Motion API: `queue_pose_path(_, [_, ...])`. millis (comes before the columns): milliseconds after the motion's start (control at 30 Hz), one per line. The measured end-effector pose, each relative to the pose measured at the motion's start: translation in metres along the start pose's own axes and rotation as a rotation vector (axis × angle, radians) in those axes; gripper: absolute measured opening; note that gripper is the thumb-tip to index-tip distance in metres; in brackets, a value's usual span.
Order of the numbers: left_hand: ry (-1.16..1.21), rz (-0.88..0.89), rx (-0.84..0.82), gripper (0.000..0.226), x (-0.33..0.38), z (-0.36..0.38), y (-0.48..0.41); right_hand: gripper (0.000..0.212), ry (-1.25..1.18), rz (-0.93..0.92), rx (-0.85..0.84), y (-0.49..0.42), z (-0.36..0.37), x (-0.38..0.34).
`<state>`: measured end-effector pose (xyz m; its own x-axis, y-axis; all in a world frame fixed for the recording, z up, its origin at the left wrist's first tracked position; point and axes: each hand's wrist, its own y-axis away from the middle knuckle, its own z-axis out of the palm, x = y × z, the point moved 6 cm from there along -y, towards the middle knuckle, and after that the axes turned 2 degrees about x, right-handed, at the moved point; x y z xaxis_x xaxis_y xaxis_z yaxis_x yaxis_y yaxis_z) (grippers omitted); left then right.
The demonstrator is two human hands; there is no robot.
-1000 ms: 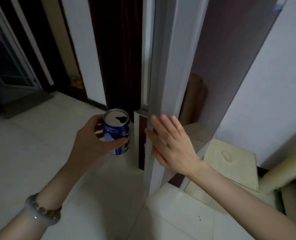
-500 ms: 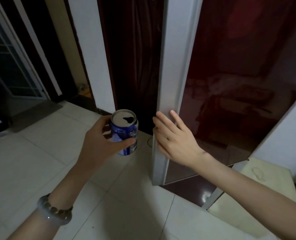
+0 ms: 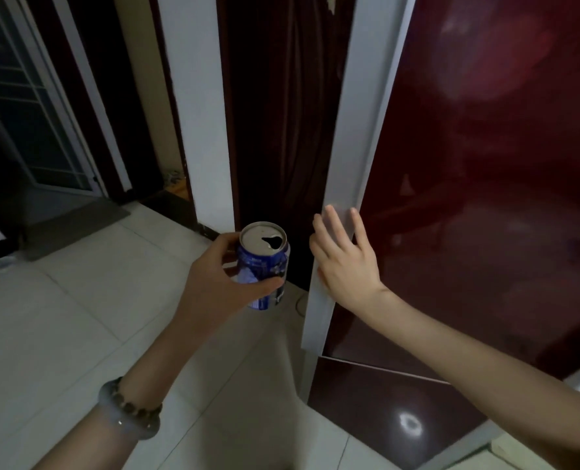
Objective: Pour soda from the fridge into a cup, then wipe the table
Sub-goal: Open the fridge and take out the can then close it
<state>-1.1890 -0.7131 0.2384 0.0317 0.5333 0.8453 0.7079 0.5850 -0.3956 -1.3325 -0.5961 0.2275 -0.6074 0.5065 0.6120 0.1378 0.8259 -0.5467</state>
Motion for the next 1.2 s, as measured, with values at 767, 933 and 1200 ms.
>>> queue_pose_path(767, [0.118,0.008,-0.172,0.063,-0.053,0.093,-0.156,0.064,0.057,0.187,-0.112,-0.017,0.159,0.075])
queue_pose_path(933, [0.137,0.003,-0.238,0.062,-0.056,0.100,-0.168,0.067,0.064,0.165,-0.156,-0.016,0.161,0.076])
queue_pose_path(1200, [0.189,0.029,-0.411,0.059,-0.048,0.114,-0.180,0.053,-0.586,0.400,-0.213,-0.021,0.125,0.075])
